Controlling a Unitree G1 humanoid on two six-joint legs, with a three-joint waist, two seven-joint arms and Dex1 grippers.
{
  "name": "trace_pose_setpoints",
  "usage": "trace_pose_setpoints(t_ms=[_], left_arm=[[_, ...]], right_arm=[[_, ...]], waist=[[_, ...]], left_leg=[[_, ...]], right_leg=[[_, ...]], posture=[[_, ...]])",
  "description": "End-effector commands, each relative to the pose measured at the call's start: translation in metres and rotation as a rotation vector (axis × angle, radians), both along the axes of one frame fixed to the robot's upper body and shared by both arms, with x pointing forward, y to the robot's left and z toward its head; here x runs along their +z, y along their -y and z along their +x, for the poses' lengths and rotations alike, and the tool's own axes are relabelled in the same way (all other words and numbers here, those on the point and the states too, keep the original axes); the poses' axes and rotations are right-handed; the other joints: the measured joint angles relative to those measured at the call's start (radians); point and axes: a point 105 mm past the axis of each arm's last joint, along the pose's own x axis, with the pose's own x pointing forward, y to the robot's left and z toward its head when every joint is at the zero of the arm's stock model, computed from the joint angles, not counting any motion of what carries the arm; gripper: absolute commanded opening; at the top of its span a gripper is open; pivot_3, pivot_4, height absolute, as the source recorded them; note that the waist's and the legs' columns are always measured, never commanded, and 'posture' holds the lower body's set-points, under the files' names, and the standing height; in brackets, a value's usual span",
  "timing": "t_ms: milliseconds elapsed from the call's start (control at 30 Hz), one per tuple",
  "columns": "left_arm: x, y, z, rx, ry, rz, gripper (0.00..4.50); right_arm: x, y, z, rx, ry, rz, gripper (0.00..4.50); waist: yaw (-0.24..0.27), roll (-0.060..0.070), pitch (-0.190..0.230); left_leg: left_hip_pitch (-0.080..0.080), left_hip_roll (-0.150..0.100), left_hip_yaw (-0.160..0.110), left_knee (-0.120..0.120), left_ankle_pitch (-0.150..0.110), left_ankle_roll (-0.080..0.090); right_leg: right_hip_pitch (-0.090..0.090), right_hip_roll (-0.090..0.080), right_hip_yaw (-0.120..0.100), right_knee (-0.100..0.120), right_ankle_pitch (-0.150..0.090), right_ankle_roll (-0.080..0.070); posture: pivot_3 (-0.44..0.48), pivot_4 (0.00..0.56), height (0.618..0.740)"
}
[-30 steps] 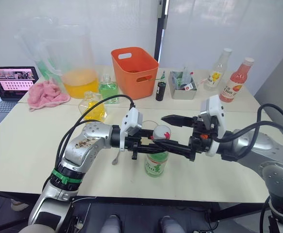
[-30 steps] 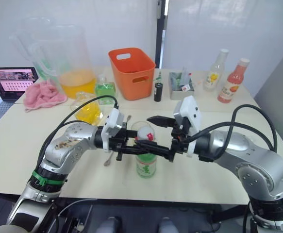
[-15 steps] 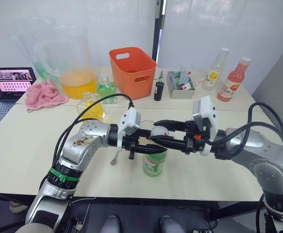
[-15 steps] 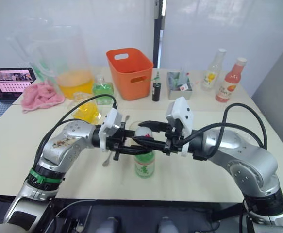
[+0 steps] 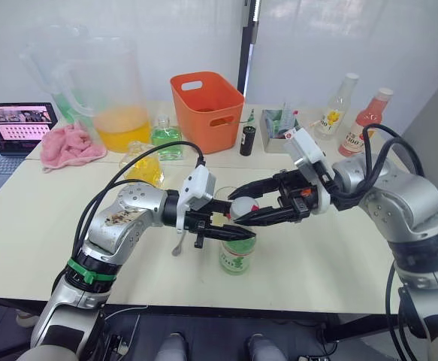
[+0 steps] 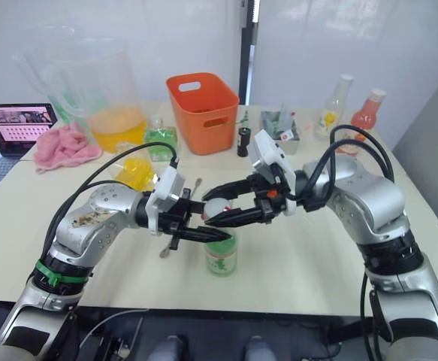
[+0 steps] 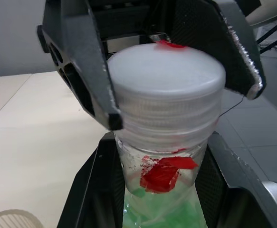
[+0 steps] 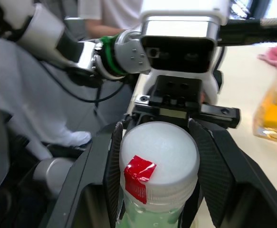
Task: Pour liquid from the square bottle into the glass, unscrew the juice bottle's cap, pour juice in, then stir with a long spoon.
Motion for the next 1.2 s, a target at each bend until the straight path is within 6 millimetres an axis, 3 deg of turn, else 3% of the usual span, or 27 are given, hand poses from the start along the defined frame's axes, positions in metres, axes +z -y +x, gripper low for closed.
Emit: trace_pose_setpoints(t_ms=[33, 267, 333, 500, 700, 833, 1200], left_arm=[[0.003, -0.009, 0.011, 0.087, -0.006, -0.017, 1.44], [0.003, -0.007, 0.012, 0.095, -0.001, -0.014, 1.42], [0.001, -0.006, 0.011, 0.092, -0.006, -0.012, 1.42], [-0.004, -0.006, 0.014, 0.096, -0.016, -0.007, 1.42], [-0.011, -0.005, 0.015, 0.093, -0.034, 0.007, 1.41], [-0.019, -0.001, 0.017, 0.09, -0.049, 0.014, 1.4], [-0.029, 0.009, 0.022, 0.081, -0.07, 0.008, 1.4]], right_arm=[[0.013, -0.001, -0.008, 0.18, 0.089, 0.001, 1.7], [0.011, 0.0, 0.003, 0.173, 0.063, -0.012, 1.7], [0.011, 0.001, 0.005, 0.16, 0.052, -0.008, 2.76], [0.017, 0.01, 0.012, 0.038, 0.04, 0.068, 4.48], [0.023, 0.029, 0.004, -0.118, 0.013, 0.154, 4.5], [0.022, 0.037, 0.004, -0.357, -0.028, 0.191, 4.5], [0.005, 0.017, -0.018, -0.571, -0.003, 0.229, 4.5]], waist=[[-0.001, 0.0, 0.0], [-0.001, 0.0, 0.0], [-0.001, 0.0, 0.0], [0.001, 0.0, 0.0], [0.004, 0.0, 0.0], [0.004, 0.0, 0.0], [0.012, 0.0, -0.001]], left_leg=[[0.0, 0.0, 0.0, 0.0, 0.0, 0.0], [0.0, 0.0, 0.0, 0.0, 0.0, 0.0], [0.0, 0.0, 0.0, 0.0, 0.0, 0.0], [0.0, 0.0, -0.001, 0.0, 0.0, 0.0], [0.0, 0.0, -0.001, 0.0, 0.0, 0.0], [0.001, 0.0, -0.001, 0.001, 0.0, 0.0], [0.002, 0.0, -0.001, 0.003, 0.0, 0.0]], right_leg=[[0.0, 0.0, 0.0, 0.0, 0.0, 0.0], [-0.001, 0.0, 0.0, 0.001, 0.0, 0.0], [-0.001, 0.0, 0.0, 0.001, 0.0, 0.0], [0.0, 0.0, 0.0, 0.001, 0.0, 0.0], [0.0, 0.0, -0.001, 0.001, 0.0, 0.0], [0.001, 0.0, 0.0, 0.001, 0.0, 0.0], [0.004, 0.0, 0.0, 0.0, 0.0, 0.0]], posture=[[0.0, 0.15, 0.74], [0.0, 0.15, 0.74], [0.0, 0.15, 0.74], [0.0, 0.15, 0.74], [0.0, 0.15, 0.74], [0.0, 0.15, 0.74], [0.0, 0.15, 0.74]])
